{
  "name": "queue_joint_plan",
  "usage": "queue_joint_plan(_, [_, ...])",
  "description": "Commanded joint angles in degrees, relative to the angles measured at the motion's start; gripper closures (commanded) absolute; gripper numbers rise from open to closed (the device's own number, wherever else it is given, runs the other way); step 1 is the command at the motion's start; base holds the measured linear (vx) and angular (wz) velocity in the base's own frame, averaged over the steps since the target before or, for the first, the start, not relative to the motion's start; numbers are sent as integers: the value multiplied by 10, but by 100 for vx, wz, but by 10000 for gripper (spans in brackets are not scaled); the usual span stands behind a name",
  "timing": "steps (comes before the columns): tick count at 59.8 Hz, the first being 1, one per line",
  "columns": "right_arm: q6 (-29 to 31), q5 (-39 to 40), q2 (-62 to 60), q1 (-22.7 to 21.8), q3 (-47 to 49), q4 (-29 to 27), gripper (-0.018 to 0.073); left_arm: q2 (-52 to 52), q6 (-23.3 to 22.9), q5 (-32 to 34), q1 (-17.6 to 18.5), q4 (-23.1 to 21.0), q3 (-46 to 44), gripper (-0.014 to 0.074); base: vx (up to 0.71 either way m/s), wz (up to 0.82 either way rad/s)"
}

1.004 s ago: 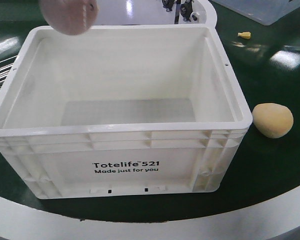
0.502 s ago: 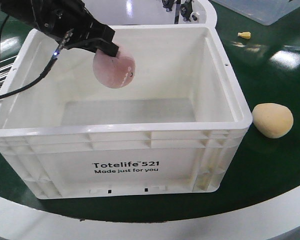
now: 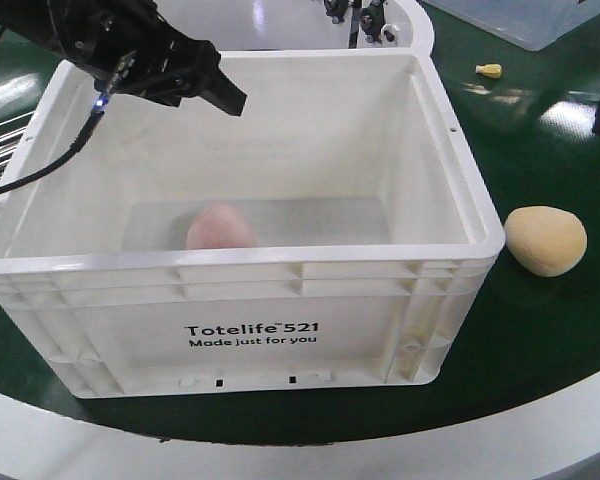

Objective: Place moving items into box and shelve
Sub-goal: 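Lift the pink ball with the left gripper and drop it into the white tote, then grasp the tan ball beside the tote with the right gripper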

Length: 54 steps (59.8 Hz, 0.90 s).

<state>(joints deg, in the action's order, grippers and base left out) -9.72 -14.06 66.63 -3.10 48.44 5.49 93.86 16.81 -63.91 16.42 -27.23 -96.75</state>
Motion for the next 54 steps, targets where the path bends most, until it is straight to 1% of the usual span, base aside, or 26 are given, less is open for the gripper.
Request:
queue_joint_plan(1, [8,27,49,-3,45,6,-6,-63,-4,44,2,-29,-16,20,0,0])
queue_joint_plan(6, [8,-7,97,-3,72,6,-6,-102,-4,80,0,-17,-16,32,0,0])
queue_joint_plan(8, [8,-24,120,-3,83,6,-6,-117,-5,95,0,-1,-16,32,0,0])
queue_joint_plan(9, [8,-31,127,-3,87,6,-6,-126,-5,103,0,14,-16,32,0,0])
queue_joint_plan(10, [8,-43,138,-3,94,6,-6,-132,-7,109,0,19,-16,32,0,0])
queue_joint_plan(12, [8,-61,155,-3,105,6,-6,-145,-18,120,0,42,-16,32,0,0])
queue_joint_plan(15, [8,-90,178,-3,123,6,-6,-165,-53,133,0,87,-16,32,0,0])
queue_joint_plan(16, [8,-98,187,-3,128,6,-6,-171,-69,136,0,112,-15,32,0,0])
queue_joint_plan(18, [12,-118,201,-3,141,6,-6,-179,-96,138,0,145,-15,32,0,0])
queue_joint_plan(21, [17,-138,220,-3,155,6,-6,-188,-135,136,0,187,-15,32,0,0])
queue_joint_plan(23, [20,-152,232,-3,164,7,-6,-190,-154,132,0,212,-15,32,0,0])
queue_joint_plan(26, [26,-175,249,-3,177,8,-6,-194,-171,122,0,237,-15,32,0,0])
queue_joint_plan(33, [34,-221,279,-3,191,6,-6,-194,-178,94,0,245,-15,32,0,0])
queue_joint_plan(36, [44,-229,290,-3,191,6,-6,-194,-178,90,0,245,-15,32,0,0])
queue_joint_plan(45, [44,-266,319,-3,191,3,-1,-194,-178,91,0,245,-15,32,0,0])
queue_joint_plan(49, [44,-280,324,-3,191,-2,26,-194,-180,91,0,245,-15,32,0,0])
queue_joint_plan(51, [44,-284,324,-3,191,-4,53,-194,-181,91,0,245,-15,36,0,0])
queue_joint_plan(54, [44,-287,324,-3,191,-4,120,-194,-184,91,0,245,-15,44,0,0])
